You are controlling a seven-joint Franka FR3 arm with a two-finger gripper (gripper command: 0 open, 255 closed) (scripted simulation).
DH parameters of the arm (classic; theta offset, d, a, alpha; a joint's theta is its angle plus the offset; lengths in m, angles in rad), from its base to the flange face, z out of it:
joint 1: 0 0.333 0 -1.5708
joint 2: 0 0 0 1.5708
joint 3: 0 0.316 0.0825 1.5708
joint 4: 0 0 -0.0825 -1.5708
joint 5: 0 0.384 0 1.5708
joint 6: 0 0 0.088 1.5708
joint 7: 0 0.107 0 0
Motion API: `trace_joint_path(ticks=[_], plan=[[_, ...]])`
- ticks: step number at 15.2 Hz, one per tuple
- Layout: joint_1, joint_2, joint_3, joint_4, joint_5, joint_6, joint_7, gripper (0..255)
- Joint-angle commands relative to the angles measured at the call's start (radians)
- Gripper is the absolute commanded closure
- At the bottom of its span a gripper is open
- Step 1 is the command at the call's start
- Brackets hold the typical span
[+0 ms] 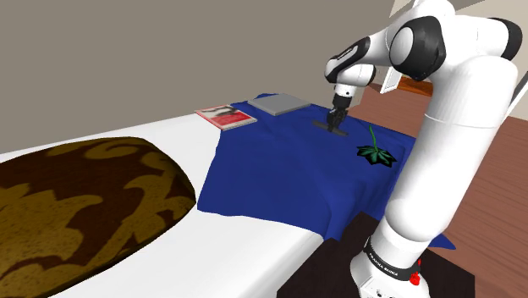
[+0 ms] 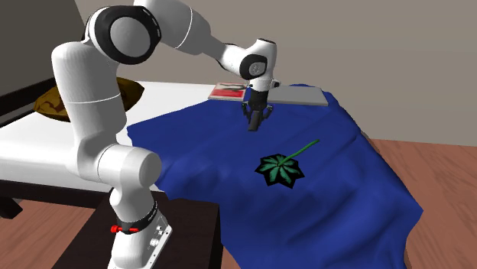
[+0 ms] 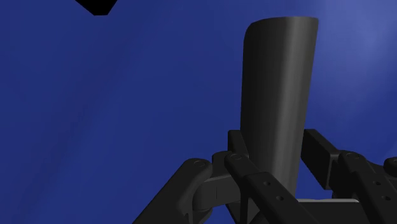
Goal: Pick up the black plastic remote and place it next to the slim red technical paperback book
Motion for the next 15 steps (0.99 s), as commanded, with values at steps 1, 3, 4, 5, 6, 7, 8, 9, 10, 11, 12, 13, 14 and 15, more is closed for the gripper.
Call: trace_joint_path(ticks=[1, 3, 4, 5, 6, 7, 8, 9, 10, 11, 12, 13, 14, 15], plan=[[0.024, -0.004, 0.017, -0.001, -0.002, 0.002, 0.042, 255], [0.05, 0.001, 0.037, 0.006, 0.002, 0.003, 0.087, 255], [0.062, 0.005, 0.047, 0.011, 0.005, 0.003, 0.108, 255], [0.075, 0.009, 0.057, 0.017, 0.008, 0.003, 0.129, 255], [0.087, 0.015, 0.067, 0.024, 0.011, 0.002, 0.15, 255], [0.098, 0.022, 0.077, 0.033, 0.015, 0.001, 0.17, 255], [0.109, 0.03, 0.087, 0.042, 0.02, 0.0, 0.189, 255], [0.121, 0.038, 0.096, 0.053, 0.025, -0.002, 0.209, 255], [0.131, 0.048, 0.106, 0.065, 0.03, -0.004, 0.228, 255], [0.142, 0.058, 0.115, 0.079, 0.035, -0.006, 0.246, 255], [0.152, 0.069, 0.125, 0.093, 0.041, -0.009, 0.265, 255], [0.162, 0.081, 0.134, 0.109, 0.046, -0.012, 0.283, 255], [0.171, 0.094, 0.143, 0.126, 0.052, -0.016, 0.301, 255], [0.18, 0.108, 0.152, 0.144, 0.058, -0.02, 0.318, 255]])
